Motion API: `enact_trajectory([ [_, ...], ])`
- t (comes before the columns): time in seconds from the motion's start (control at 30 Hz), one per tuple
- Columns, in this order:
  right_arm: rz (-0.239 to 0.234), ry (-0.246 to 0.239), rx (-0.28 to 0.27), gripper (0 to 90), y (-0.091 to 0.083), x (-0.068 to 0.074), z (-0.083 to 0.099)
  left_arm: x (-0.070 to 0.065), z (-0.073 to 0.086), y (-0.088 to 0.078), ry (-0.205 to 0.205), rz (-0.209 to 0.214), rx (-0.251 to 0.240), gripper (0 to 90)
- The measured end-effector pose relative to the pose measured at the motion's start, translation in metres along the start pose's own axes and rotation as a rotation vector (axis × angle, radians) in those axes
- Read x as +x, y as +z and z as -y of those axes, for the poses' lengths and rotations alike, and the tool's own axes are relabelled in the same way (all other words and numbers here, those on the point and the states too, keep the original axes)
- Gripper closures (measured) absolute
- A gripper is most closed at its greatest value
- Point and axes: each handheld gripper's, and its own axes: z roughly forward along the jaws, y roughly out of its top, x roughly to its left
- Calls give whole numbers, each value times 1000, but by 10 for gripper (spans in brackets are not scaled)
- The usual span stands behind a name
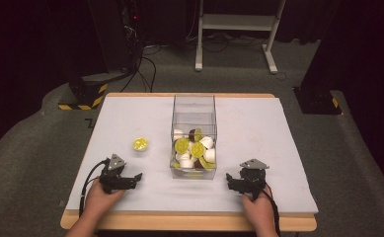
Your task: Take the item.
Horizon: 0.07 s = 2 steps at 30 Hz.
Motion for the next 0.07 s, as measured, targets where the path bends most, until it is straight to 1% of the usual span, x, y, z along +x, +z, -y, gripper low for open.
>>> enact_trajectory([
  [0.07, 0, 0, 0, 134, 0, 0, 0, 0, 0, 0, 0, 0, -1, 152],
])
